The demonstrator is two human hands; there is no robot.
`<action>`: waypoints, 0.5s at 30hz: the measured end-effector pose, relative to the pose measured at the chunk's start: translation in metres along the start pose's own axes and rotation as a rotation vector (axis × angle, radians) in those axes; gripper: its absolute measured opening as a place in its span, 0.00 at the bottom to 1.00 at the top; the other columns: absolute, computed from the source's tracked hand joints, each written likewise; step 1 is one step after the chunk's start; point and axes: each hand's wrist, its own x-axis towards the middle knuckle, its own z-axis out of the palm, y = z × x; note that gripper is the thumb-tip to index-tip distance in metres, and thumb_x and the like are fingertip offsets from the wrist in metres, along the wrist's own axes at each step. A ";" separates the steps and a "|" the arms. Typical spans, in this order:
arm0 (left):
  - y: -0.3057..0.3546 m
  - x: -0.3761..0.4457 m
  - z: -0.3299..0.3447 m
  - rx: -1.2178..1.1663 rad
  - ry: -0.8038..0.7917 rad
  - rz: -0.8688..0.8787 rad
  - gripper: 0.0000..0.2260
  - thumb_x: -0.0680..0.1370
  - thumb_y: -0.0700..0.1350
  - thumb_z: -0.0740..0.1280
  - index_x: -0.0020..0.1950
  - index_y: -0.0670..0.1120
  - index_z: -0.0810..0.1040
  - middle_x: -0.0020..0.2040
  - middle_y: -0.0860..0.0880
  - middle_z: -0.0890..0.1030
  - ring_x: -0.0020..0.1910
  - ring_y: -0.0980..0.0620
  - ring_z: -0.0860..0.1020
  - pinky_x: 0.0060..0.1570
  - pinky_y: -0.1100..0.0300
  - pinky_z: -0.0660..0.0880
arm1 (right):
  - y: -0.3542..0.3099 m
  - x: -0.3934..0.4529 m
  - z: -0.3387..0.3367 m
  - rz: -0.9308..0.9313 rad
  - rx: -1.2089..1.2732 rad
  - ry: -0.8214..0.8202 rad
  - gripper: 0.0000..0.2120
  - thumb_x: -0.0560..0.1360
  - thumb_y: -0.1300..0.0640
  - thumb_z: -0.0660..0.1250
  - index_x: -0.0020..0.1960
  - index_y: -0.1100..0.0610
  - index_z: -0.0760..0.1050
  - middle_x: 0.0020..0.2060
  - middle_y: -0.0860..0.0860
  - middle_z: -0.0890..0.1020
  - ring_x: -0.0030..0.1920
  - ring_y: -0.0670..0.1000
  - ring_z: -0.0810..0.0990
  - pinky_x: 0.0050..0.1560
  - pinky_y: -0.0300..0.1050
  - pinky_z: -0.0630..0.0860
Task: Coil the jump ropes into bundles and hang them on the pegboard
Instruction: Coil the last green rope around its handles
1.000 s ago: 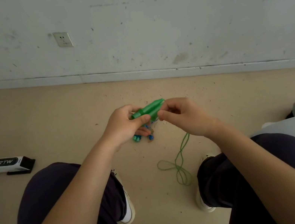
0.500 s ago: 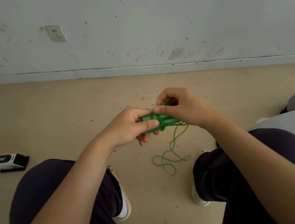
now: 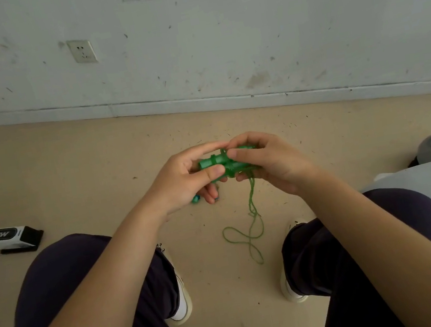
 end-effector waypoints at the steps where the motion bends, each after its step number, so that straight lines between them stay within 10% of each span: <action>1: 0.001 0.000 0.000 -0.019 0.024 0.007 0.20 0.79 0.38 0.69 0.69 0.54 0.77 0.41 0.47 0.85 0.32 0.50 0.81 0.33 0.58 0.79 | 0.000 0.000 0.001 0.001 0.051 -0.012 0.09 0.74 0.61 0.71 0.54 0.62 0.78 0.45 0.57 0.83 0.43 0.56 0.83 0.40 0.44 0.80; 15: 0.002 0.000 0.005 -0.185 0.131 -0.036 0.14 0.80 0.41 0.69 0.64 0.51 0.77 0.41 0.45 0.85 0.35 0.45 0.83 0.37 0.54 0.82 | 0.010 0.004 0.006 -0.076 0.066 -0.049 0.09 0.76 0.61 0.69 0.56 0.63 0.79 0.39 0.51 0.84 0.37 0.46 0.80 0.38 0.37 0.76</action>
